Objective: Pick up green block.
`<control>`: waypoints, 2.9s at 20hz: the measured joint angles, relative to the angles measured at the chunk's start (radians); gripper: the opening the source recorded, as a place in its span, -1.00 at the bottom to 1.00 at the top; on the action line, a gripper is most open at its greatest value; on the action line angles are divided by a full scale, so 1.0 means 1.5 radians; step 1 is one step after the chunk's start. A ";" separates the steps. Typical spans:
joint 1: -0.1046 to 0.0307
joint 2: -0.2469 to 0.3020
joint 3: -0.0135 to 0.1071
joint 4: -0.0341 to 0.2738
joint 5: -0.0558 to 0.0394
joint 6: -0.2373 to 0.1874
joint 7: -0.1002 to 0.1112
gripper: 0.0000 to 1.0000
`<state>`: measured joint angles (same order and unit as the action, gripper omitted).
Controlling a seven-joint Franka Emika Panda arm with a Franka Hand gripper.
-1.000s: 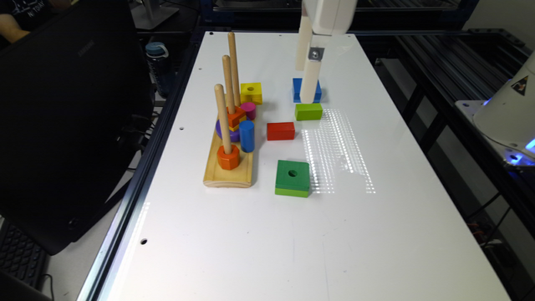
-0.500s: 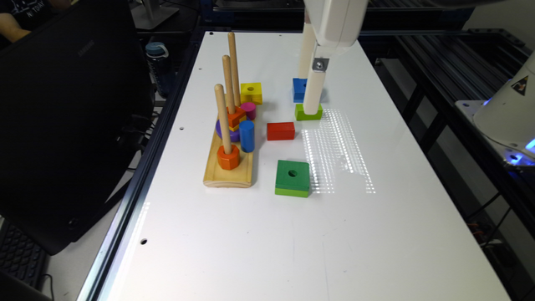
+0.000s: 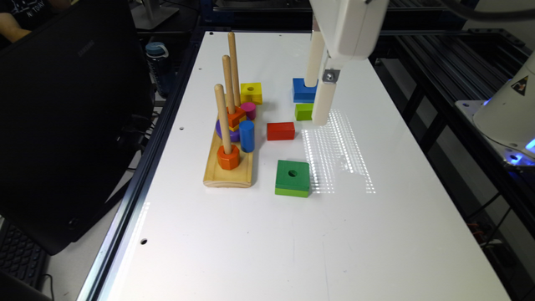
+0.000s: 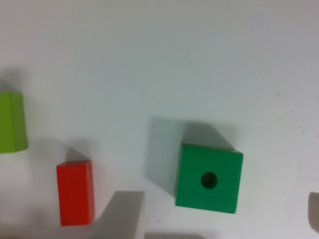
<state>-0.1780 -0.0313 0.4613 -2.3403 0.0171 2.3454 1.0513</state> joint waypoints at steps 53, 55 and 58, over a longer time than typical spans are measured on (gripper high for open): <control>-0.045 0.218 0.044 0.088 -0.1606 0.095 0.112 1.00; -0.045 0.240 0.041 0.088 -0.1747 0.107 0.120 1.00; -0.045 0.269 0.036 0.091 -0.1994 0.126 0.132 1.00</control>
<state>-0.2461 0.3721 0.5156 -2.2035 -0.2821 2.5348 1.2494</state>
